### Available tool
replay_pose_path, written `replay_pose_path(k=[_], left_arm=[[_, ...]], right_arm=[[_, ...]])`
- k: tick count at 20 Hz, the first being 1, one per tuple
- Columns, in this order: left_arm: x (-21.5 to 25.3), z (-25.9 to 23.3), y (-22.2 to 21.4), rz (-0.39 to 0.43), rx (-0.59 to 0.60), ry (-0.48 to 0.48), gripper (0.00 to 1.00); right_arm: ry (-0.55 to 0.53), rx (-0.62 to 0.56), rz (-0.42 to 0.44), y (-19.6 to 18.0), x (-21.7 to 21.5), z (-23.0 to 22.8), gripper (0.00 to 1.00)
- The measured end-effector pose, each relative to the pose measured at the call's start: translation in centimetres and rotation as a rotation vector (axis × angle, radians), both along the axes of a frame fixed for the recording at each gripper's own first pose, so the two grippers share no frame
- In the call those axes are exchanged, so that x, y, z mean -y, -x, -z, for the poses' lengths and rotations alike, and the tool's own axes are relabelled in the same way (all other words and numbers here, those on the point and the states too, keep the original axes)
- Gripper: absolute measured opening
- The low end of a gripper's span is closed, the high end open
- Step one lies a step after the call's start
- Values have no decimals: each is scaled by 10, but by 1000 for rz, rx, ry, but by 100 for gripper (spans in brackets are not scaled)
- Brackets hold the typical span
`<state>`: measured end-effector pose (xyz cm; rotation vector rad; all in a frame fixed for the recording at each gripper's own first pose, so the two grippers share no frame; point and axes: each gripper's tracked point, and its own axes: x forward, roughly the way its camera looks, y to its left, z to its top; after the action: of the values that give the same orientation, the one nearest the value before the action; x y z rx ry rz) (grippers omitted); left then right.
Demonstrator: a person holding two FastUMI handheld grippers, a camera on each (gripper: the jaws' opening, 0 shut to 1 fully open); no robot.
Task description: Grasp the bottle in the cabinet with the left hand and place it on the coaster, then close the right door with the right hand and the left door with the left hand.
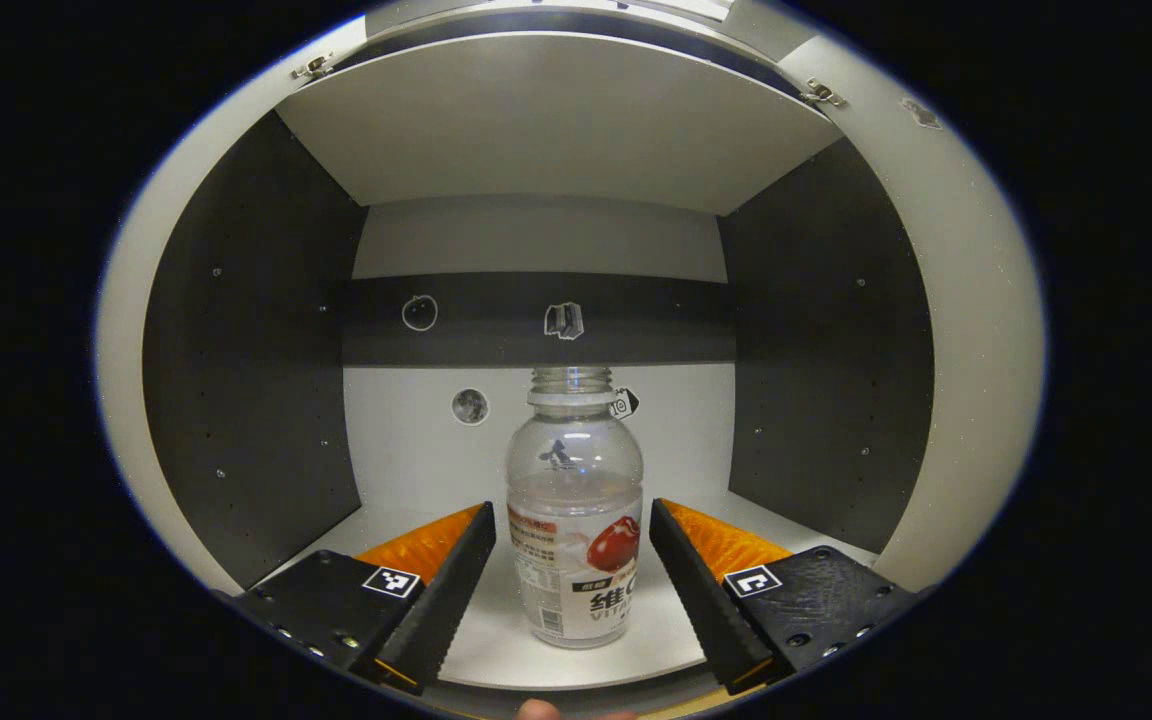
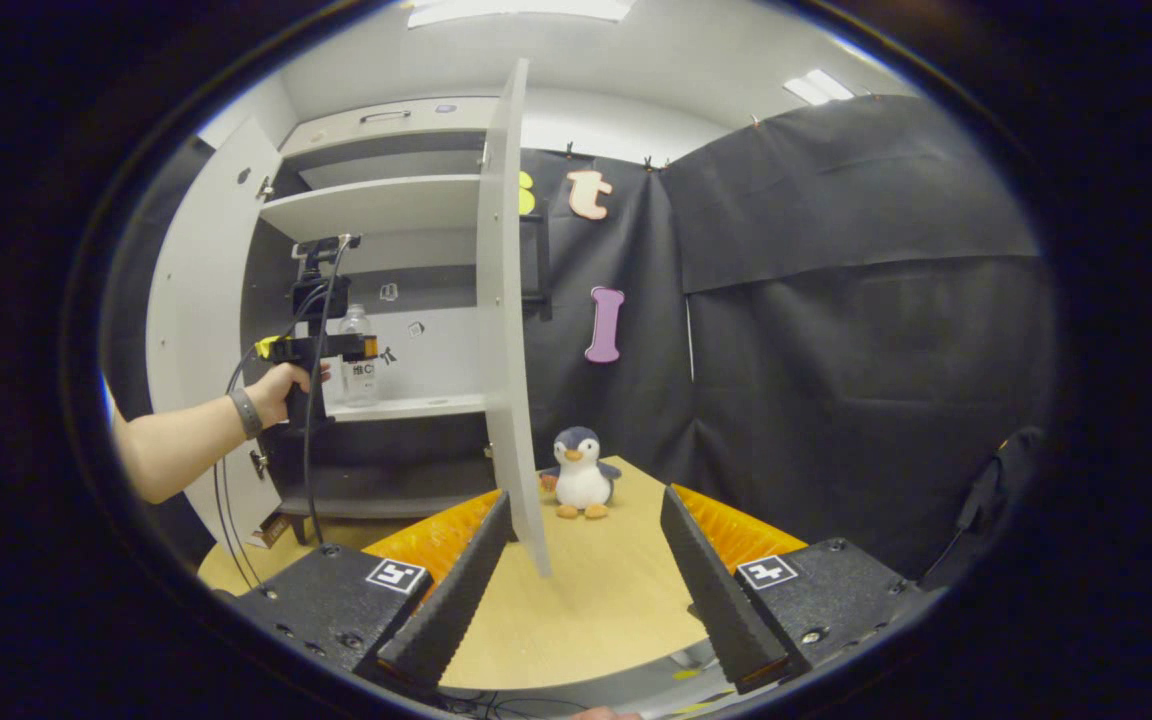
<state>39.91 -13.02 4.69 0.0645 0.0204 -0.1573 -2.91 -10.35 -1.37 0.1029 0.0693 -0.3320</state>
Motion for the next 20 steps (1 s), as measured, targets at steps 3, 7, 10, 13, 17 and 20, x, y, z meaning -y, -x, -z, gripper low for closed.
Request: replay_pose_path(k=[3, 7, 10, 13, 17, 20], left_arm=[[0, 0, -2, 5, -9, 0, 78], [-2, -8, 6, 11, 4, 15, 76], [0, -20, 30, 53, 33, 65, 76], [2, -23, 69, 100, 49, 52, 76], [1, -14, 128, 147, 58, 42, 79], [-3, 1, 170, 149, 57, 61, 76]], right_arm=[[-1, 7, -4, -3, 0, -1, 98], [-8, 13, -23, -9, -1, -1, 95], [-5, 22, -48, -14, -5, -2, 98], [-13, 32, -81, -16, -12, -3, 98], [-1, 41, -129, -18, -21, -6, 98], [7, 48, -166, -17, -31, -10, 98]])
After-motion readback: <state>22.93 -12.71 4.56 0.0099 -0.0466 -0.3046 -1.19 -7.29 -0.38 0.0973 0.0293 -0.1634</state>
